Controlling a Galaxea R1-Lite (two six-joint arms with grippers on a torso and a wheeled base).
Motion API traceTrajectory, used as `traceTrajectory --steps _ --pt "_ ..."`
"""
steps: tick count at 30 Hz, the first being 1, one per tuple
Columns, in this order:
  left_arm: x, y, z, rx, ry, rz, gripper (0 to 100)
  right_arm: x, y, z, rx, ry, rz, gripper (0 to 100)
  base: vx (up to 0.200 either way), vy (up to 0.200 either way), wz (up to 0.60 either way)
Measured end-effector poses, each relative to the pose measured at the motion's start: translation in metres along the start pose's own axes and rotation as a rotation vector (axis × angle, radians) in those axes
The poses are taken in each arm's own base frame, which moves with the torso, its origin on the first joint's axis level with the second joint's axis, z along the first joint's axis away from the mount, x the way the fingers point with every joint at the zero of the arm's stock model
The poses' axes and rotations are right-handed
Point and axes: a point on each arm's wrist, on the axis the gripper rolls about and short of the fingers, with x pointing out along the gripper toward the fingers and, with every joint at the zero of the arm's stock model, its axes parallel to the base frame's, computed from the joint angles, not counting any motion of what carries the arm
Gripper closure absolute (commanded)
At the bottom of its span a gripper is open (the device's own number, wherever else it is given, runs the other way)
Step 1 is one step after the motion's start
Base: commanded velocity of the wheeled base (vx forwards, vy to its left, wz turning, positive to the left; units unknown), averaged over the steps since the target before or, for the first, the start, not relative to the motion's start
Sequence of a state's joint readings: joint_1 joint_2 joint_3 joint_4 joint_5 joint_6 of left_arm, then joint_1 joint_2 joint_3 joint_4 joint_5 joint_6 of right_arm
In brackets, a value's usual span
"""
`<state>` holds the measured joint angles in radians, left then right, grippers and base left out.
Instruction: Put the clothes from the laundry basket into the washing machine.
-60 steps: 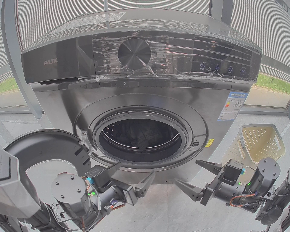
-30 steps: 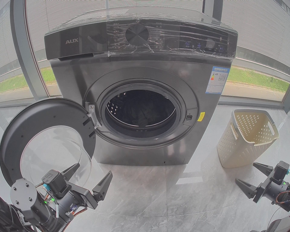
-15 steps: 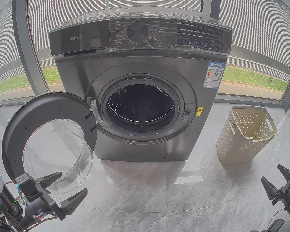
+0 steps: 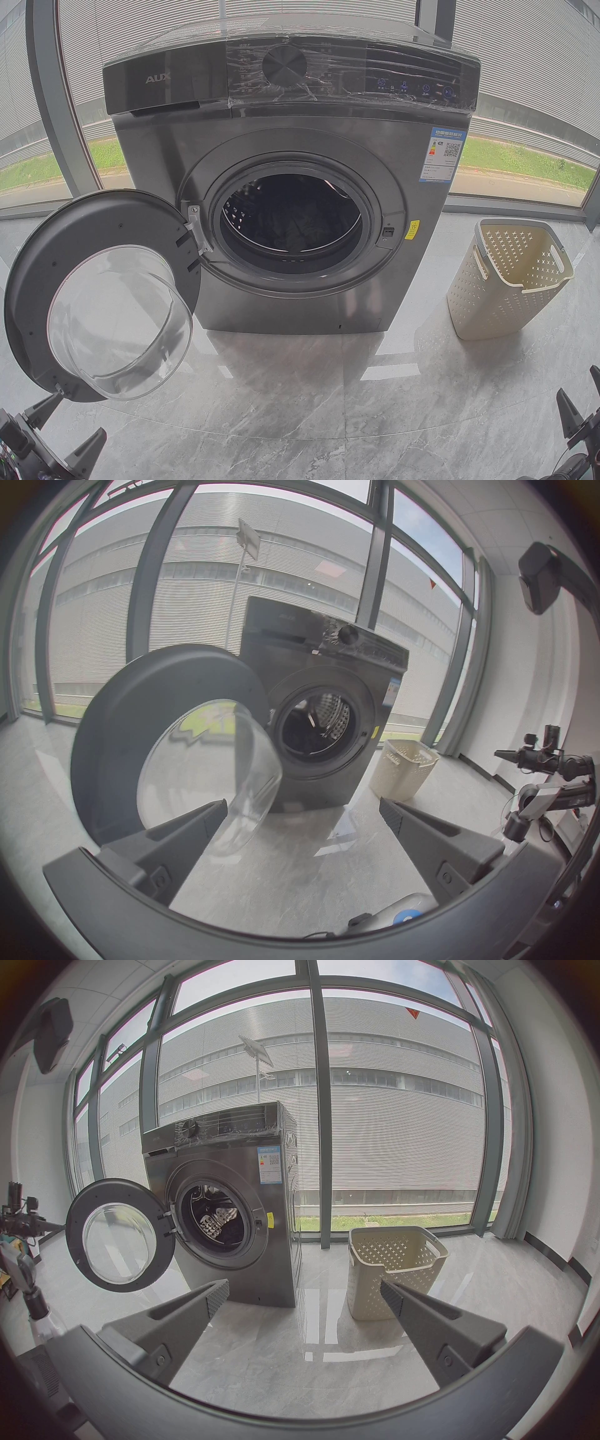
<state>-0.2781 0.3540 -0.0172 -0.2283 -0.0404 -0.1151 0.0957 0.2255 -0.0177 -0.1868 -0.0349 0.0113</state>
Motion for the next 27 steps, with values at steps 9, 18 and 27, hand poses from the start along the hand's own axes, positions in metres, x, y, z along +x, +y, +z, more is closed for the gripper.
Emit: traceTrajectory --steps 9,18,27 --pt "-0.020 0.001 -0.021 0.008 -0.050 0.142 0 -0.015 0.001 -0.016 0.018 -0.034 -0.062 0 0.000 0.000 0.00" --pt "-0.026 -0.005 -0.022 0.054 -0.148 0.156 0 -0.019 0.002 -0.022 -0.006 -0.026 -0.071 0 0.000 0.000 0.00" --pt "-0.028 -0.003 -0.030 0.095 -0.116 0.284 0 -0.019 0.002 -0.022 -0.012 -0.029 -0.064 0 0.000 0.000 0.00"
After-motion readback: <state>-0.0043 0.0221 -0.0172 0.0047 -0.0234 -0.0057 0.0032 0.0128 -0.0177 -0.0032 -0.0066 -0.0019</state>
